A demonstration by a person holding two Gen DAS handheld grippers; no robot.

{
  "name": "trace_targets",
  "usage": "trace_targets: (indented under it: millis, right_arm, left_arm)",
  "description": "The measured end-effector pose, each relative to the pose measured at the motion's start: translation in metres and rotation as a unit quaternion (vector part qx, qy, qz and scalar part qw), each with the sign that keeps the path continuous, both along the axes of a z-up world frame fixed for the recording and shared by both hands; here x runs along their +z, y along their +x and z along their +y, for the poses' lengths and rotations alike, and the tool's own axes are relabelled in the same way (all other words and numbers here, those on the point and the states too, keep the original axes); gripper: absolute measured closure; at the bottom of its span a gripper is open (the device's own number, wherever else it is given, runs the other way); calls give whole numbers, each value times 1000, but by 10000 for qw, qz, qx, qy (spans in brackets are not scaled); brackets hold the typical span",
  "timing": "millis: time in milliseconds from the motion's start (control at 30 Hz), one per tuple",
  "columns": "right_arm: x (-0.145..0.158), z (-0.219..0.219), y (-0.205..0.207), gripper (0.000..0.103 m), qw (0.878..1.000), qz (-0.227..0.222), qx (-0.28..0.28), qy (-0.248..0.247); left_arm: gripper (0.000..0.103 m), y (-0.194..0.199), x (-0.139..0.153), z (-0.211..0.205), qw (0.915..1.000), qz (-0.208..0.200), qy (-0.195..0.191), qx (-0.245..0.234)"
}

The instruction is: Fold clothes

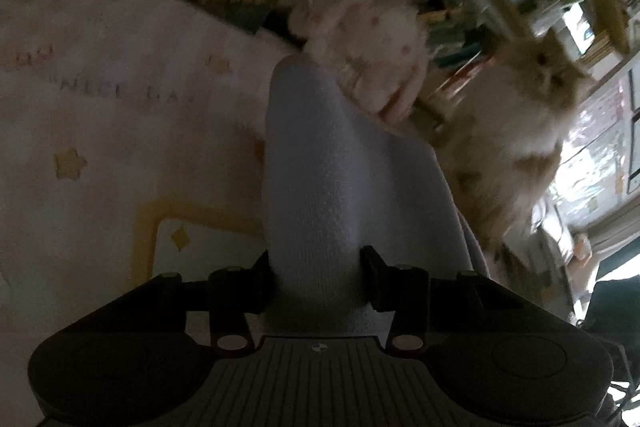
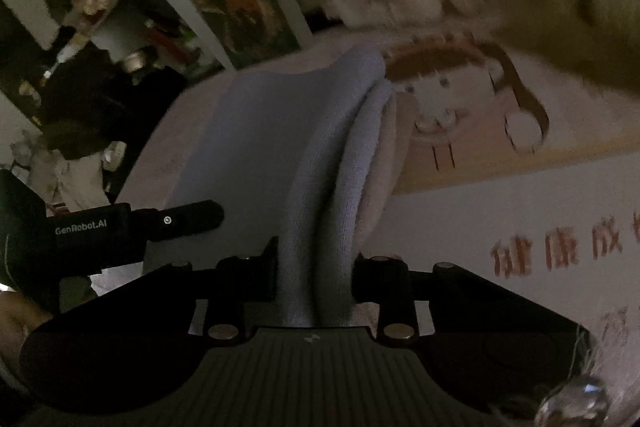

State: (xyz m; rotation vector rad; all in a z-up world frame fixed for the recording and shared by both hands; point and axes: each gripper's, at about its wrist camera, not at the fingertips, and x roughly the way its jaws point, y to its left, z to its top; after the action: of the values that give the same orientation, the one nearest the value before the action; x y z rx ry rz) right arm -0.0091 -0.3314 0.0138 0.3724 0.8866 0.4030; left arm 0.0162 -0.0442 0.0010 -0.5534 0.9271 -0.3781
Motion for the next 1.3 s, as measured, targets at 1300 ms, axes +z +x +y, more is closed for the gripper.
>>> trace_targets:
  millis: [1300]
  right_arm:
    - [-9,77,183,74,9989,-159,338,-295]
  left_arm:
    - [59,148,-16,68,9983,-171,-151,532]
